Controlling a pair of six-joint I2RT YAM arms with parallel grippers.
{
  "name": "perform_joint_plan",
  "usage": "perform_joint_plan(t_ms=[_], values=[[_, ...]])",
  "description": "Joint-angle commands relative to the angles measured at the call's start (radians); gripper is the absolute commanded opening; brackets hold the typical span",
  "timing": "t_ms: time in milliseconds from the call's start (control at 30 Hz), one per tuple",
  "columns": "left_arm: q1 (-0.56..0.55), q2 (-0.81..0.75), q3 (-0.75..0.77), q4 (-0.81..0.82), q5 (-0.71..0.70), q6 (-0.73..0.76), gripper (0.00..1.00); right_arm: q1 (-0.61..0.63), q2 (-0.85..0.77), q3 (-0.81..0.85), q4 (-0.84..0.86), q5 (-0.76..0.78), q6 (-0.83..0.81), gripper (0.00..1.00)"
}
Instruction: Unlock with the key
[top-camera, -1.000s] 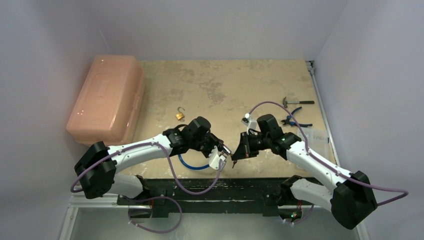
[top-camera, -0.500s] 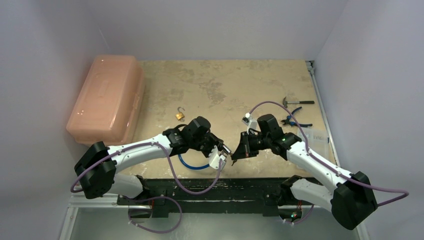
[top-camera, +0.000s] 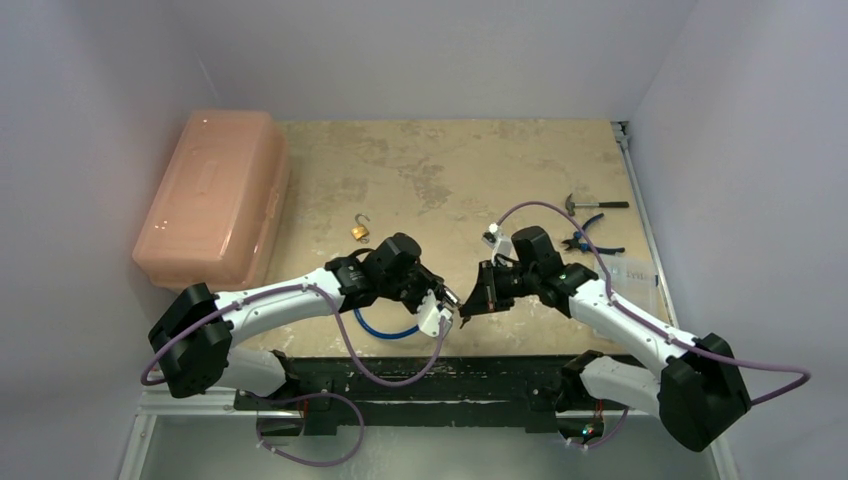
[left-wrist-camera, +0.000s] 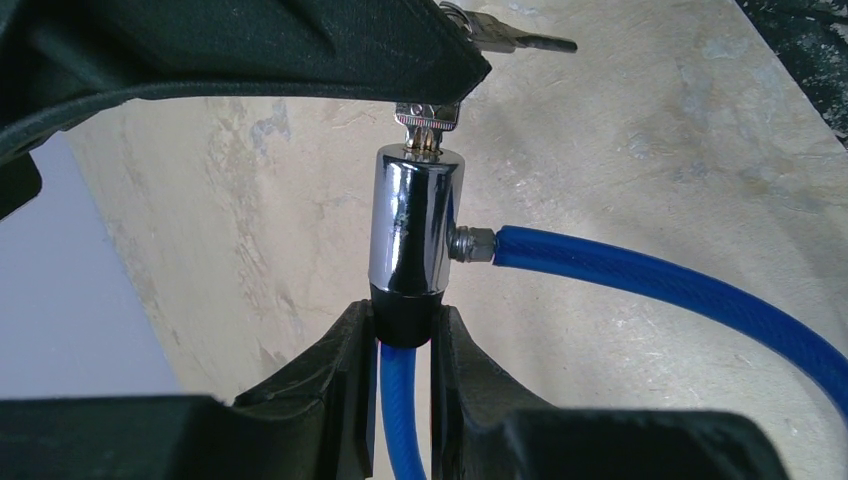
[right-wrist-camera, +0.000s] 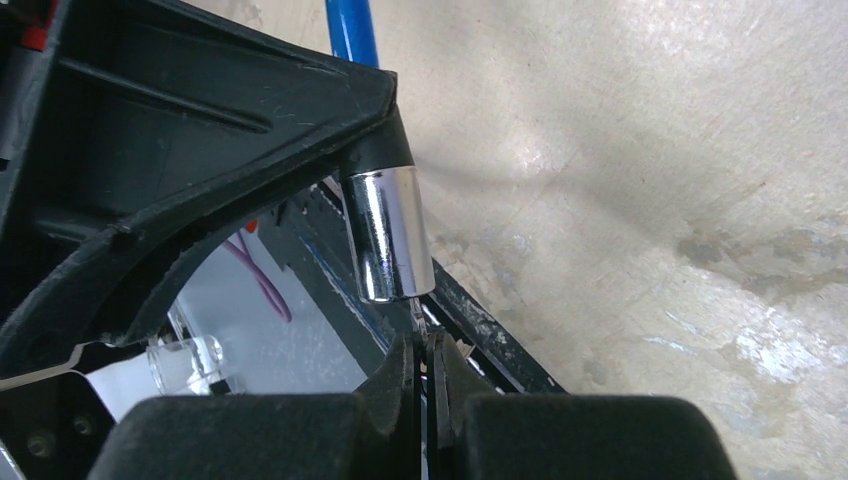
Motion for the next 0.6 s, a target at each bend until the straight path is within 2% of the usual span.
perform_joint_plan(t_ms=[0,467,567], values=[[-0.056,-0.040,-0.009,0.104,0.107,-0.021,0.00,-0.007,-0.010,0.029,0.256,-0.023,0.073,0.00],[-0.078,-0.094,-0.070,0.239,-0.012,-0.022,0.00,-0.015,-0.074,-0.014,0.347,-0.052,0.211,0.00],[-0.079,-0.113,-0.093,0.328,-0.050,-0.026,0.00,-0.020,-0.082,-0.005,0.365,-0.059,0.241,0.00]])
